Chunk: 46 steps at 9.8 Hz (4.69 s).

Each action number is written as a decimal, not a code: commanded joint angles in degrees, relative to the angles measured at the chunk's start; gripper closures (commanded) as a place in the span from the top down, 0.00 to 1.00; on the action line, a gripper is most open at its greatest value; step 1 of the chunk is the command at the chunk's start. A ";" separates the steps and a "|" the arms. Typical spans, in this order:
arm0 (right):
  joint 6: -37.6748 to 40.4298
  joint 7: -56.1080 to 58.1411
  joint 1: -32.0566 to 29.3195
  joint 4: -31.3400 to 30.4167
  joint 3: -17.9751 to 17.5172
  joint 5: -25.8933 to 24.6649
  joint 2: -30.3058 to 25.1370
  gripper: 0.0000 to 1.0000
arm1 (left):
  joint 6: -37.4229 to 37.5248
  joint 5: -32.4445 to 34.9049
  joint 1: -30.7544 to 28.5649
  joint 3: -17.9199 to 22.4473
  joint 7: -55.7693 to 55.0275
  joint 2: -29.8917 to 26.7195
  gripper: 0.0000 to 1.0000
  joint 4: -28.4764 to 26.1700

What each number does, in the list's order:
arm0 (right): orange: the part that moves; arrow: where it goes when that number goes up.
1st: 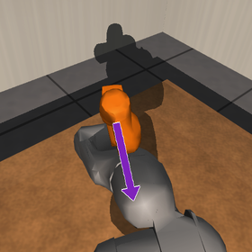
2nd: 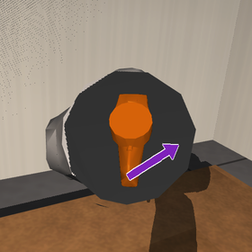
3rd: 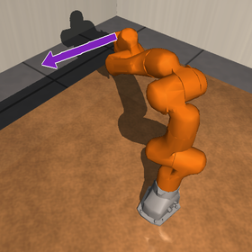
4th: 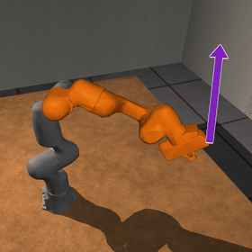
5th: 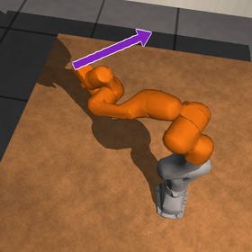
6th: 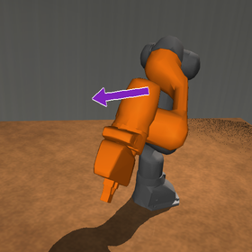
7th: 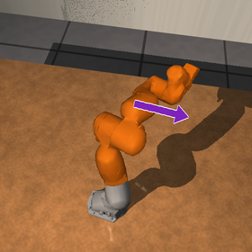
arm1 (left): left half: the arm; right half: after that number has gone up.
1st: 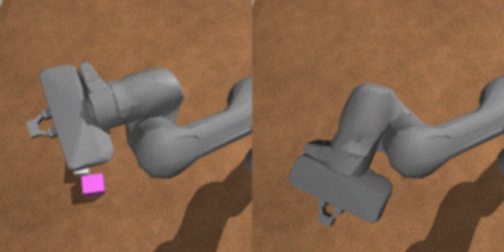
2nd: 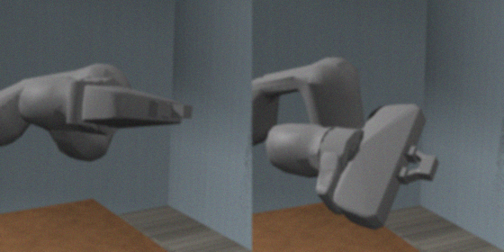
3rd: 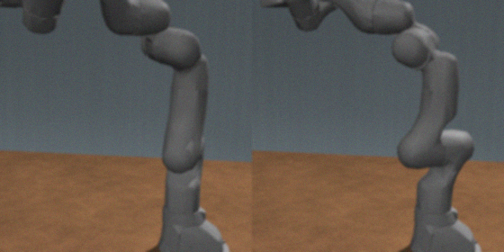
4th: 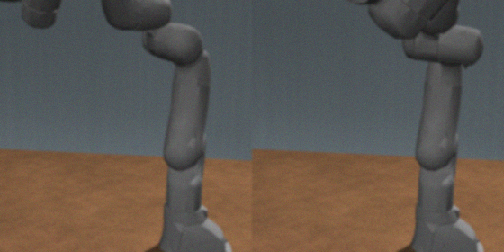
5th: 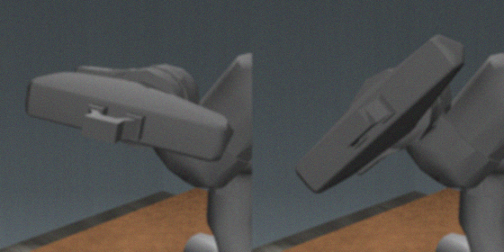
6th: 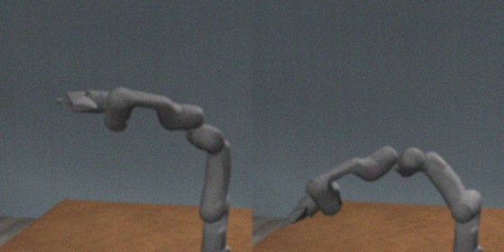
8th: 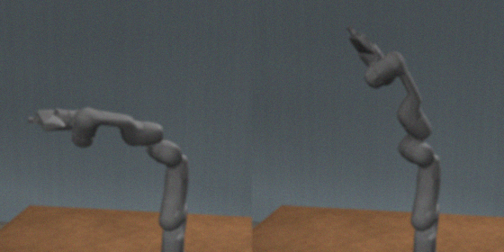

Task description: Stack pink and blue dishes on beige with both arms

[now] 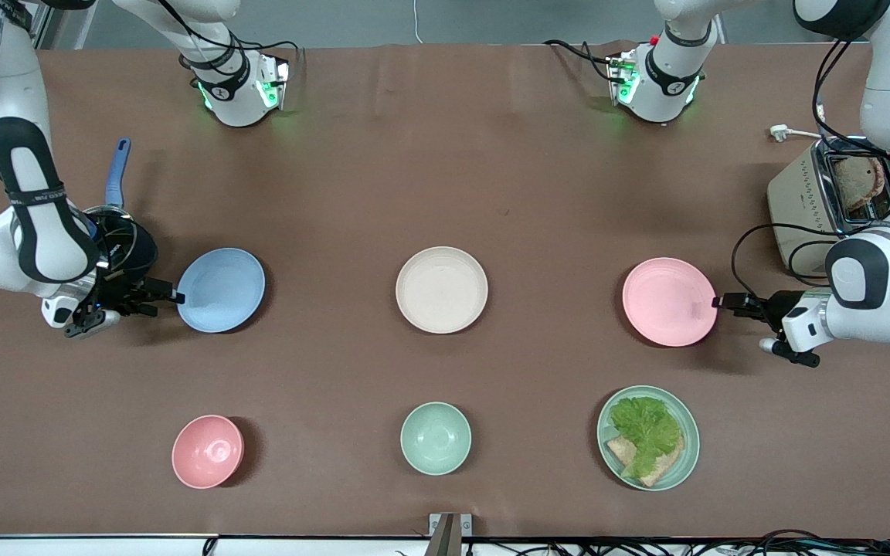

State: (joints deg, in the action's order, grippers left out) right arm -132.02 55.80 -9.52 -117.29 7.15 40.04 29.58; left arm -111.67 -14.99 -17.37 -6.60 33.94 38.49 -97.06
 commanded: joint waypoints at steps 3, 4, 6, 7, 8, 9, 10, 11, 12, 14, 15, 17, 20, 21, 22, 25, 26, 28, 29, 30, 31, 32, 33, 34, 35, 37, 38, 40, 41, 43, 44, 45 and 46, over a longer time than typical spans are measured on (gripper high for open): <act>-0.96 1.94 0.91 -2.86 -0.21 3.20 -1.28 0.71 | -1.63 -2.93 0.32 -0.25 1.22 2.47 0.48 -0.76; -0.61 1.94 1.00 -3.21 -0.21 3.21 -1.28 0.67 | -1.63 -3.03 0.49 -0.16 1.22 2.56 0.41 -0.76; -0.44 1.85 1.09 -3.56 -0.29 3.47 -1.28 0.57 | -1.36 -3.03 0.41 -0.25 1.22 2.47 0.25 -1.11; -0.26 1.68 1.17 -4.00 -0.38 3.73 -1.37 0.54 | -1.19 -3.12 0.32 -0.16 1.22 2.38 0.14 -1.03; 0.09 1.68 1.70 -4.09 -0.38 4.34 -1.46 0.52 | -0.93 -3.12 0.15 -0.25 1.05 1.95 0.01 -0.85; 0.96 1.76 1.70 -4.00 -0.29 4.61 -1.46 0.45 | -0.92 -3.12 0.32 -0.34 0.70 1.85 0.00 -0.68; 1.84 1.50 1.61 -3.83 -0.29 4.61 -1.46 0.23 | -0.92 -3.12 0.23 -0.51 -0.18 1.77 0.00 -0.76; 2.55 1.15 1.44 -3.48 -0.21 4.70 -1.46 0.01 | 0.30 -3.12 0.23 -1.39 -1.93 0.90 0.00 -0.50; 4.47 0.89 1.26 -2.52 -0.03 4.61 -1.72 0.01 | 1.35 -3.12 0.14 -1.83 -3.60 -0.07 0.00 -0.24; 10.78 -3.65 1.78 0.46 1.98 4.52 -2.33 0.01 | 2.32 -5.13 -0.29 -6.21 -9.04 -3.23 0.00 -1.11; 14.30 -6.21 1.70 2.04 2.17 4.09 -3.12 0.01 | 3.37 -5.75 -0.21 -8.32 -9.85 -3.68 0.01 -1.20; 20.63 -12.79 1.79 5.56 2.69 3.47 -4.96 0.01 | 2.08 -11.34 -0.04 -12.89 -12.64 -5.43 0.01 -3.99; 32.05 -25.35 2.05 13.99 3.14 -0.04 -6.02 0.01 | -7.66 -11.64 6.44 -16.60 -24.42 -7.63 0.03 -8.49; 33.04 -28.79 2.92 14.80 3.05 -0.05 -6.64 0.01 | -11.26 -11.64 10.30 -16.51 -28.97 -7.90 0.03 -9.37; 33.05 -32.13 3.98 14.98 2.79 -0.05 -7.42 0.01 | -14.69 -10.86 14.69 -16.42 -35.19 -7.73 0.02 -9.37; 29.73 -41.53 9.33 14.81 2.43 -0.05 -9.19 0.01 | -20.69 -8.30 22.44 -16.51 -44.56 -6.94 0.02 -9.64; 28.15 -45.13 10.74 14.72 1.13 -0.05 -9.71 0.01 | -22.26 -8.30 23.51 -16.51 -45.70 -6.50 0.02 -10.25; 21.49 -51.55 10.93 12.97 -4.48 -0.05 -9.89 0.01 | -27.44 -8.30 27.02 -16.51 -48.77 -4.66 0.02 -10.43; 16.75 -54.28 10.93 11.31 -7.90 -0.05 -10.07 0.01 | -29.38 -8.21 28.26 -16.25 -49.14 -3.34 0.02 -10.43; 13.92 -56.22 10.93 10.51 -9.85 -0.13 -10.07 0.01 | -30.62 -8.21 28.44 -16.25 -49.32 -2.55 0.02 -10.34; 11.72 -57.20 11.19 9.71 -11.18 -0.13 -9.98 0.01 | -31.06 -8.21 29.58 -16.16 -50.01 -1.76 0.03 -10.08; 10.04 -57.99 11.80 8.84 -12.15 -0.13 -9.98 0.01 | -32.11 -8.21 30.54 -15.99 -50.54 -1.31 0.03 -10.25; 8.72 -58.17 12.24 7.35 -13.90 -0.13 -10.07 0.01 | -33.17 -8.21 30.99 -16.07 -50.98 -0.61 0.03 -10.34; 4.79 -60.00 12.16 4.55 -16.96 -0.13 -11.20 0.01 | -33.44 -8.30 32.12 -15.90 -52.55 -0.43 0.02 -10.25; -0.03 -62.20 12.16 2.26 -20.39 -0.13 -11.65 0.01 | -33.44 -8.21 32.57 -15.90 -53.87 -0.43 0.02 -10.08; -5.59 -64.93 12.16 -0.56 -24.79 -0.05 -11.74 0.01 | -33.44 -8.21 32.49 -15.72 -54.15 -0.34 0.50 -10.08; -8.75 -65.81 12.16 -1.79 -26.64 -0.05 -11.65 0.01 | -33.36 -8.21 32.40 -15.63 -55.63 -0.52 1.00 -10.08; -13.25 -66.96 12.16 -3.82 -29.81 0.04 -11.48 0.01 | -32.66 -6.99 30.74 -15.11 -55.65 -3.05 1.00 -9.90; -15.01 -68.71 12.25 -3.92 -31.83 0.04 -11.21 0.01 | -29.34 -2.81 26.90 -14.67 -55.38 -6.64 1.00 -9.21; -16.43 -69.43 12.34 -3.92 -34.47 0.04 -10.51 0.01 | -14.80 1.88 20.21 -14.67 -55.47 -11.31 1.00 -2.99; -16.87 -69.86 12.77 -3.92 -35.44 0.13 -9.29 0.01 | -9.76 5.20 17.31 -14.49 -55.21 -13.59 1.00 -0.52; -18.35 -69.87 13.82 -3.92 -35.80 0.13 -8.50 0.02 | -4.58 11.76 14.85 -14.93 -55.21 -15.27 1.00 2.55; -20.37 -69.87 14.53 -3.92 -36.06 0.22 -7.36 0.02 | 0.43 16.26 13.78 -14.84 -55.21 -16.33 1.00 6.23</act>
State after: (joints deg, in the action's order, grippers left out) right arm -149.54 -12.89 4.31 -120.14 -28.13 40.44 21.68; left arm -115.84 -3.81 -3.25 -21.47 -20.80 22.12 -93.62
